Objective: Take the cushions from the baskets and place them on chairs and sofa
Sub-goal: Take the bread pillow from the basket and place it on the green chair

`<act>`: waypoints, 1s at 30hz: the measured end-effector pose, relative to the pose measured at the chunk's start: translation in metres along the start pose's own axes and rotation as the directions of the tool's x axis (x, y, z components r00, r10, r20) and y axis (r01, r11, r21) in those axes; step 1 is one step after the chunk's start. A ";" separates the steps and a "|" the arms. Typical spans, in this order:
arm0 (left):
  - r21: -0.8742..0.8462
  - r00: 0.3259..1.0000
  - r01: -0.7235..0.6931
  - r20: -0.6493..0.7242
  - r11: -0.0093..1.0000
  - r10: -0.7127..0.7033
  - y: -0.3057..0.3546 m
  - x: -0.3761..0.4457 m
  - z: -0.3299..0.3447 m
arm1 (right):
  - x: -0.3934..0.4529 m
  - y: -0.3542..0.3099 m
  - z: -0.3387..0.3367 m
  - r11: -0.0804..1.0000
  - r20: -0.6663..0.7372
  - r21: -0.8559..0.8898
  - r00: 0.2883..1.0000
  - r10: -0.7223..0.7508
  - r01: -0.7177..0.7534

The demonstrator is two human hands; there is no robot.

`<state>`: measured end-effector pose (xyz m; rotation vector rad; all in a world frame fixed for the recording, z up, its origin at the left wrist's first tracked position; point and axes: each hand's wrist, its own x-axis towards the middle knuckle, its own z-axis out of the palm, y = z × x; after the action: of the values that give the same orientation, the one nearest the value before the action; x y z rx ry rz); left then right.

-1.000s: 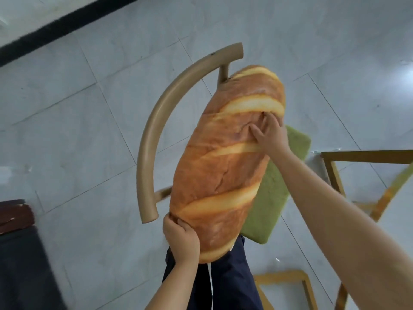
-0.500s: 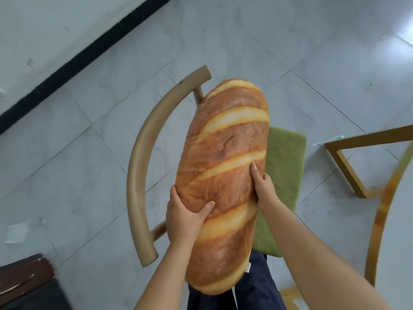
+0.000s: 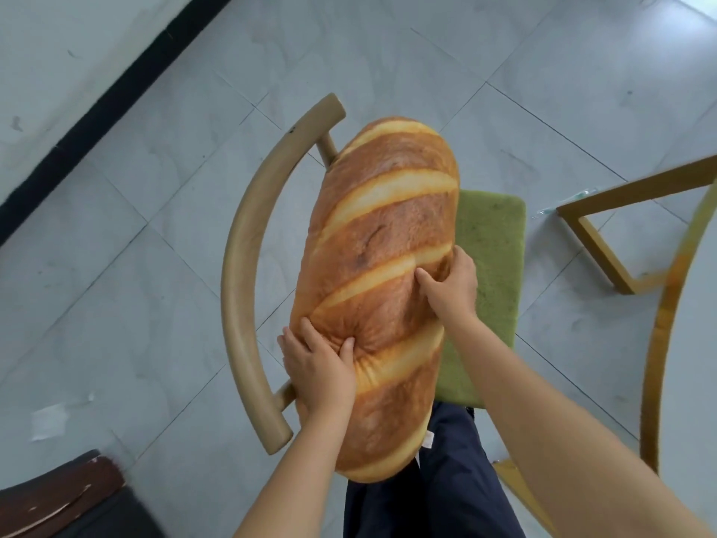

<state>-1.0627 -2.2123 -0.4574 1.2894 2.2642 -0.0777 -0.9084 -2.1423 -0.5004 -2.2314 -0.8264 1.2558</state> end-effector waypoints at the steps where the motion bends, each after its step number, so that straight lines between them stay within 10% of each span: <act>1: 0.027 0.991 -0.093 -0.098 0.995 0.096 -0.003 -0.009 0.002 | -0.004 -0.009 -0.004 0.991 -0.030 -0.007 0.991 -0.131 0.131; 5: 0.225 0.924 -0.293 -0.182 0.929 0.336 -0.013 -0.039 0.026 | 0.008 -0.061 -0.009 0.834 0.090 -0.294 0.882 -0.462 0.467; 9: 0.312 0.963 -0.226 -0.074 0.923 0.260 -0.026 -0.021 0.053 | 0.043 -0.081 0.017 0.576 0.401 -0.577 0.815 -0.417 0.579; 16: 0.350 0.992 -0.120 0.089 0.929 0.094 -0.032 0.038 0.098 | 0.074 -0.060 0.079 0.438 0.390 -0.702 0.818 -0.423 0.562; 30: 0.247 0.965 -0.245 -0.032 0.938 0.260 -0.037 -0.041 0.041 | -0.025 -0.013 0.024 0.750 0.279 -0.450 0.874 -0.397 0.484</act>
<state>-1.0589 -2.2769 -0.4805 1.7240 2.1711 -0.2290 -0.9434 -2.1485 -0.4889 -2.1056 -1.8205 1.0762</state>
